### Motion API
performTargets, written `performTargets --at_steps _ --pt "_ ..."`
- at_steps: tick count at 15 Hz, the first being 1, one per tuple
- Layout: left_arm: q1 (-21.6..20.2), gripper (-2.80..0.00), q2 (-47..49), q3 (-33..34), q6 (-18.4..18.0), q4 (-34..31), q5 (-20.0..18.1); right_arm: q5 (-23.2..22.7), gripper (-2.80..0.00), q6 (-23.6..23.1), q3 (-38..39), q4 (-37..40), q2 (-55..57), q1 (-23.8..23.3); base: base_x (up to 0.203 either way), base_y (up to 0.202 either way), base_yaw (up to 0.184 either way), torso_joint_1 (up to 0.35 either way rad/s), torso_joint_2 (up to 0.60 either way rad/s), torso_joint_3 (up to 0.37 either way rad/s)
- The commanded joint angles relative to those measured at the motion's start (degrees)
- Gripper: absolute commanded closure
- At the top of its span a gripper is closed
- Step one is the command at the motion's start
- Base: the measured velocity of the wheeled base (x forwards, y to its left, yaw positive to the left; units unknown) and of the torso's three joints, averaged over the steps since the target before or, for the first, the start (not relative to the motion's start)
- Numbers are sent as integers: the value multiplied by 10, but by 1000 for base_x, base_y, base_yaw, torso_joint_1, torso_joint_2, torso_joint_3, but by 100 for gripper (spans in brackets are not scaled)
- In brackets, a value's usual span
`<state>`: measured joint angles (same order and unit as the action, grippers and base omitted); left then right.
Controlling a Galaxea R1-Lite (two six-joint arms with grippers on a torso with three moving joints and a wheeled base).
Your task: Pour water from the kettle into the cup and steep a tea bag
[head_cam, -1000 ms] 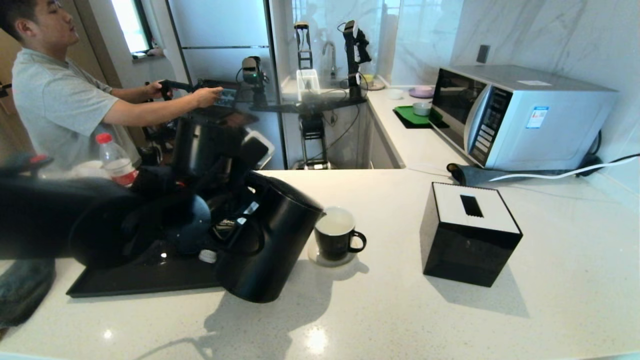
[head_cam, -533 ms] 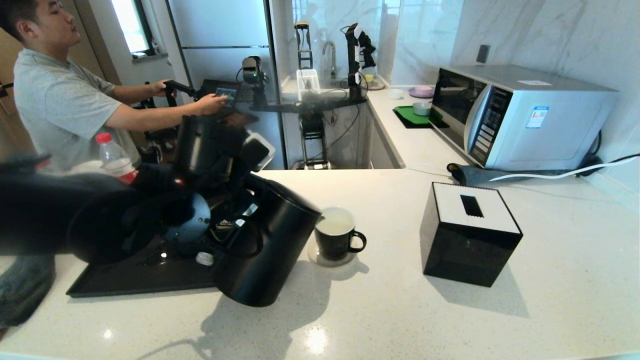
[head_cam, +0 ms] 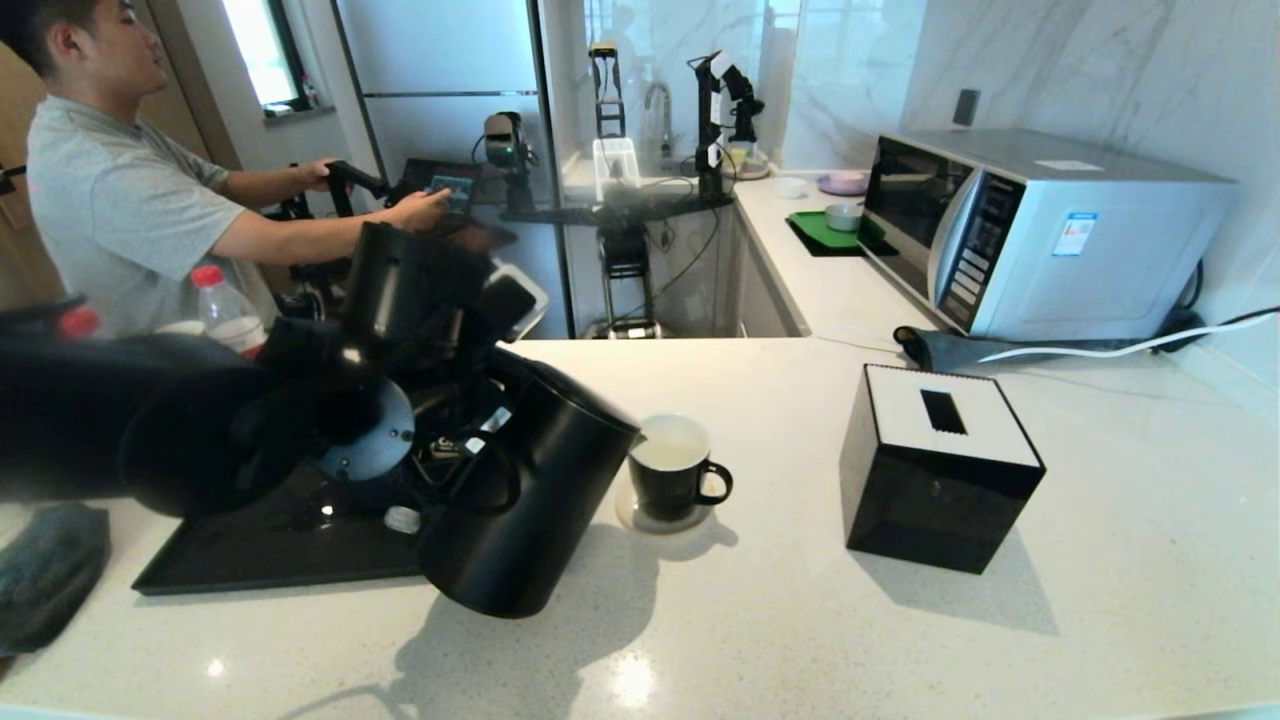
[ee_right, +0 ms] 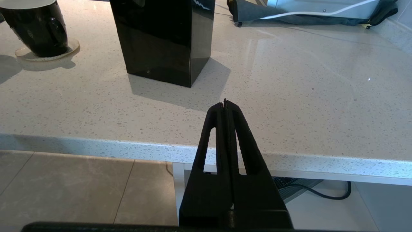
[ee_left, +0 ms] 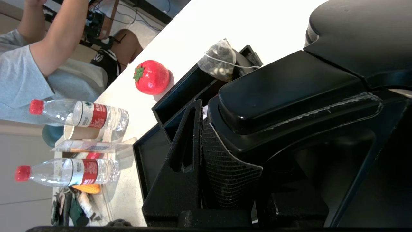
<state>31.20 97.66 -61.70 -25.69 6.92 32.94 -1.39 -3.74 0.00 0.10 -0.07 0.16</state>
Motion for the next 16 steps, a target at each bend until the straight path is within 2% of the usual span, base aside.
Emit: performTargets --at_steps 1,16 --pt "0 0 -2 -4 -2 -2 2 0 0 0 0 0 1 0 0 0 0 0 0 0" --pt "6 0 2 -20 -2 -23 2 0 0 0 0 0 1 0 0 0 0 0 0 0"
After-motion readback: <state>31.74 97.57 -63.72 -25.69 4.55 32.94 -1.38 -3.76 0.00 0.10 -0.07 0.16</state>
